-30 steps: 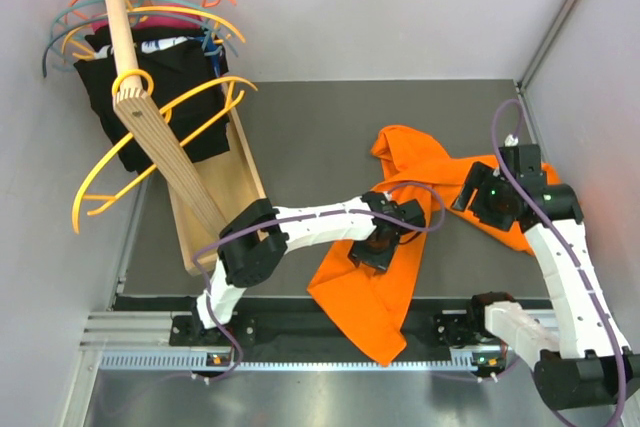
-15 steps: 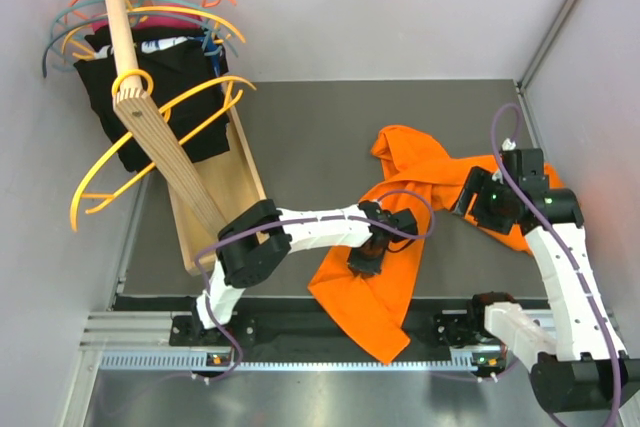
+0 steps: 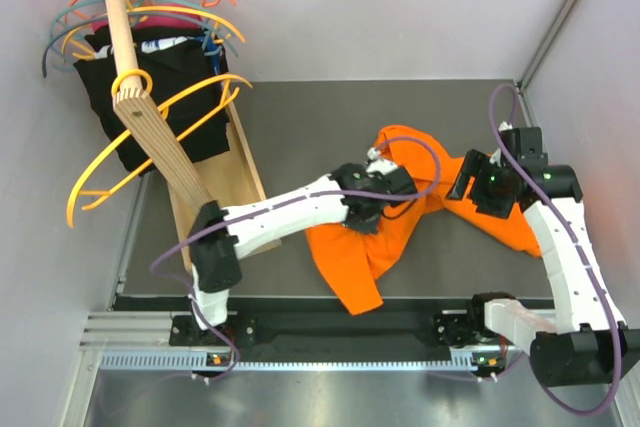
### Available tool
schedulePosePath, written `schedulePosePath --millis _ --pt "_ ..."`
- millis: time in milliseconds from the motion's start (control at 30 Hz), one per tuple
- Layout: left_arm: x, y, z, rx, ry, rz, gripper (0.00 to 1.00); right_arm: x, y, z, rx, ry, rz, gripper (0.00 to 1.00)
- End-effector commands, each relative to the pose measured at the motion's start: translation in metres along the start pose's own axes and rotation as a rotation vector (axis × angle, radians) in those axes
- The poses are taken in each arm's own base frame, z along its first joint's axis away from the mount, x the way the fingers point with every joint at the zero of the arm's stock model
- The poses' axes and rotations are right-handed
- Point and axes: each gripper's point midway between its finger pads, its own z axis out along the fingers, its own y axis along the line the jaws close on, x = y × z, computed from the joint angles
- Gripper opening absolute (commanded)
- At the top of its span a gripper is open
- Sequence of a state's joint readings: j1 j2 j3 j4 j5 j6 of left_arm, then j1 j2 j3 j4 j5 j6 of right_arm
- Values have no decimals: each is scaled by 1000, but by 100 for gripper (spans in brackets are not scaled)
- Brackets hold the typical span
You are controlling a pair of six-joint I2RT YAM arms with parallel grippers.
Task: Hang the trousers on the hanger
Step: Flatten out the trousers at the center of the board.
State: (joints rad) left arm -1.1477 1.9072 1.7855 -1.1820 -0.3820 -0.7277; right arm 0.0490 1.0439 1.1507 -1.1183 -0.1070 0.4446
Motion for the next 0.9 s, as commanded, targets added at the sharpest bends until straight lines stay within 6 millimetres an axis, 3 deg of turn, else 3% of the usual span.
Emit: schedulePosePath --millis 0,167,300,467,567,733,867 --pt "-10 40 -21 -10 -9 -22 0 -29 12 -14 -35 -80 -6 75" --pt "-18 47 -17 31 -27 -52 0 -29 22 -8 -74 -35 6 77" --pt "0 46 9 59 55 -49 0 -28 26 -4 -97 -25 14 78" --pt "23 31 51 120 124 -7 0 -27 27 1 -99 -1 8 78" --pt "32 26 65 128 173 17 0 -26 25 5 -88 11 9 79" --pt "34 12 55 235 190 36 0 -24 10 15 -2 17 53 79" --pt "42 3 33 355 215 87 0 -37 -17 28 162 -15 113 79"
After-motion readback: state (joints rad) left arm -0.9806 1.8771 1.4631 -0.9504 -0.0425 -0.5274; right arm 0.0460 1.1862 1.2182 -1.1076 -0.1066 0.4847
